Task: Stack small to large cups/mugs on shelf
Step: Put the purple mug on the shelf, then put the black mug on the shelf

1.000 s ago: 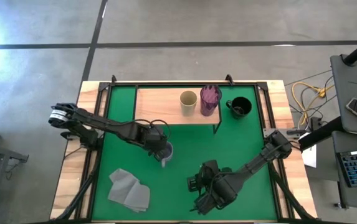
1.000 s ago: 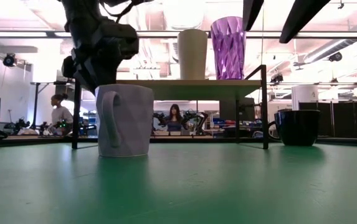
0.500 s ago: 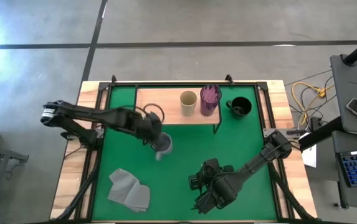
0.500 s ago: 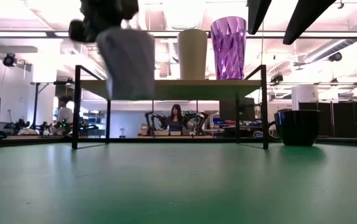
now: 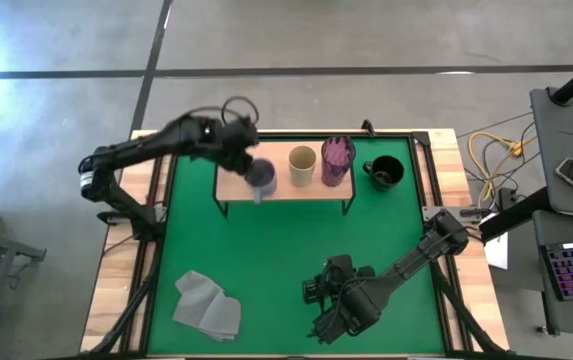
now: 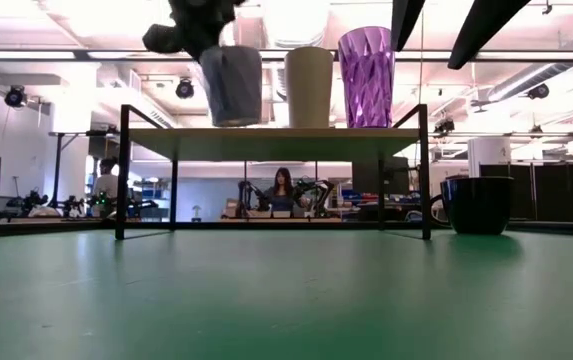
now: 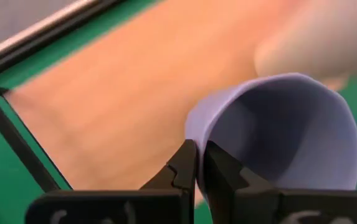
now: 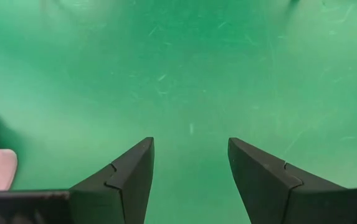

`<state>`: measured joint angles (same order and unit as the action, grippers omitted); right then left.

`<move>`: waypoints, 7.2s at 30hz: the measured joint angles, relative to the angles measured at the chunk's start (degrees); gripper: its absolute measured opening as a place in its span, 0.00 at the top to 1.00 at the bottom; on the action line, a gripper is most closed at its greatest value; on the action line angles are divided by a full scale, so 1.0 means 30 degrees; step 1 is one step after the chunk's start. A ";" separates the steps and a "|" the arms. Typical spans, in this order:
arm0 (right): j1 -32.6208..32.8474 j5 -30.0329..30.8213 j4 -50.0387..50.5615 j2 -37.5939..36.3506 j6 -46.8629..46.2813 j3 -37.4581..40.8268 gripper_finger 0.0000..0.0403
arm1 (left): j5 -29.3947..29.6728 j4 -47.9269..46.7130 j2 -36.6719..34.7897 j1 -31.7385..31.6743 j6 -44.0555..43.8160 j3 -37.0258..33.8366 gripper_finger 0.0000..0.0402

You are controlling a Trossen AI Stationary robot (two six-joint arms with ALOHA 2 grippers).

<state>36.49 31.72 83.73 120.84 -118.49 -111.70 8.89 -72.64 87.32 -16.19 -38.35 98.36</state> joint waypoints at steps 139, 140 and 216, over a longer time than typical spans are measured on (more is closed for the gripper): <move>-2.9003 -1.0826 -0.5579 -2.0360 1.6585 2.1444 0.51 | -0.2335 1.2600 -2.3169 0.8634 0.1568 -1.9048 0.78; -2.9003 -1.0895 -0.5968 -2.0281 1.6493 2.1538 0.51 | -0.2313 1.2587 -2.3181 0.8634 0.1425 -1.9048 0.78; -2.5521 -1.3039 0.1992 -2.7789 2.4335 2.2032 0.94 | -0.0519 1.2303 -2.3174 0.8634 0.0886 -1.9165 0.78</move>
<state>-40.08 -7.39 89.71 37.47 -45.49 -45.60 7.33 -35.73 17.80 9.72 -35.69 40.86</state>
